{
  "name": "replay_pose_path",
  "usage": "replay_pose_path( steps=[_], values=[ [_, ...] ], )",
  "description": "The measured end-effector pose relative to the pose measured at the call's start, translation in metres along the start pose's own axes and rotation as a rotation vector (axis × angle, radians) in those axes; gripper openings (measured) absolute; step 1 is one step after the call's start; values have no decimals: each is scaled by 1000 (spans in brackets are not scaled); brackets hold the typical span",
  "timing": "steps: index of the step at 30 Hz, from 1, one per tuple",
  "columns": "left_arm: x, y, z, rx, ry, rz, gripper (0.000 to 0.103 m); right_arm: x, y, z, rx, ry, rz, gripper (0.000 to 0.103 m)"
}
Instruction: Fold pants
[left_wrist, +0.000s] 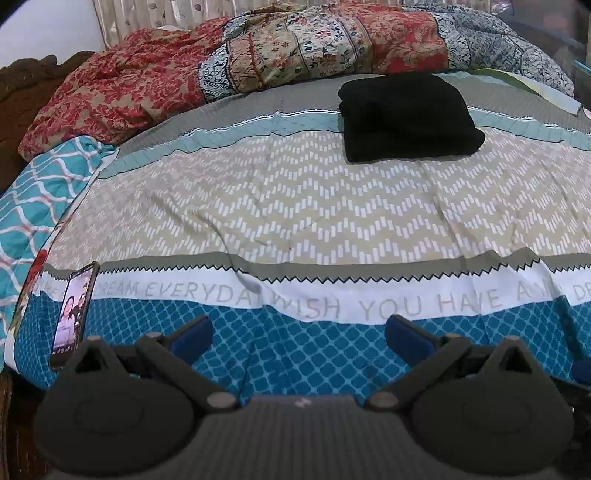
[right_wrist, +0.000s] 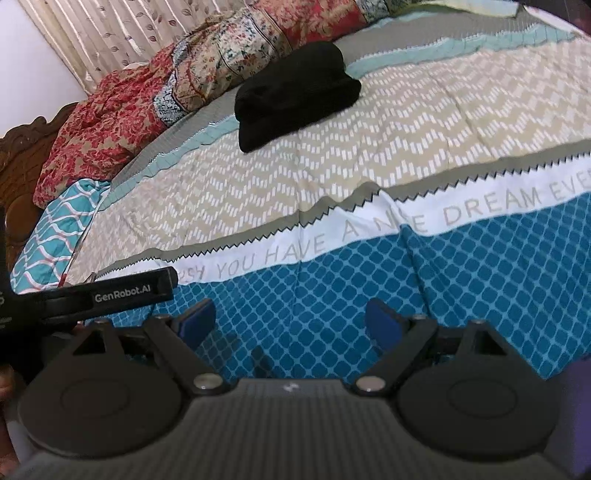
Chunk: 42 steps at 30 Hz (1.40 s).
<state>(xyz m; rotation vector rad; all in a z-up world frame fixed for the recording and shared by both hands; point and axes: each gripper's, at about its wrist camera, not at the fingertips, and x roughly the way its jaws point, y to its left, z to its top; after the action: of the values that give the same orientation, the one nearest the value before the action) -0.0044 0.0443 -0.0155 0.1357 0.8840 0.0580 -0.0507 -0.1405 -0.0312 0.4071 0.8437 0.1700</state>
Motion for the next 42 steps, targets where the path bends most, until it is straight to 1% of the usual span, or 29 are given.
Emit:
replay_pose_path(
  steps=[5, 9, 25, 42],
  values=[
    [2, 4, -1, -21, 14, 4, 103, 2, 1, -1, 0, 2, -1, 90],
    [2, 4, -2, -18, 19, 13, 103, 2, 4, -2, 4, 0, -4, 90],
    [9, 6, -8, -49, 75, -14, 103, 4, 7, -6, 18, 15, -7, 90],
    [17, 3, -13, -37, 120, -20, 103, 7, 7, -9, 35, 29, -7, 90]
  ],
)
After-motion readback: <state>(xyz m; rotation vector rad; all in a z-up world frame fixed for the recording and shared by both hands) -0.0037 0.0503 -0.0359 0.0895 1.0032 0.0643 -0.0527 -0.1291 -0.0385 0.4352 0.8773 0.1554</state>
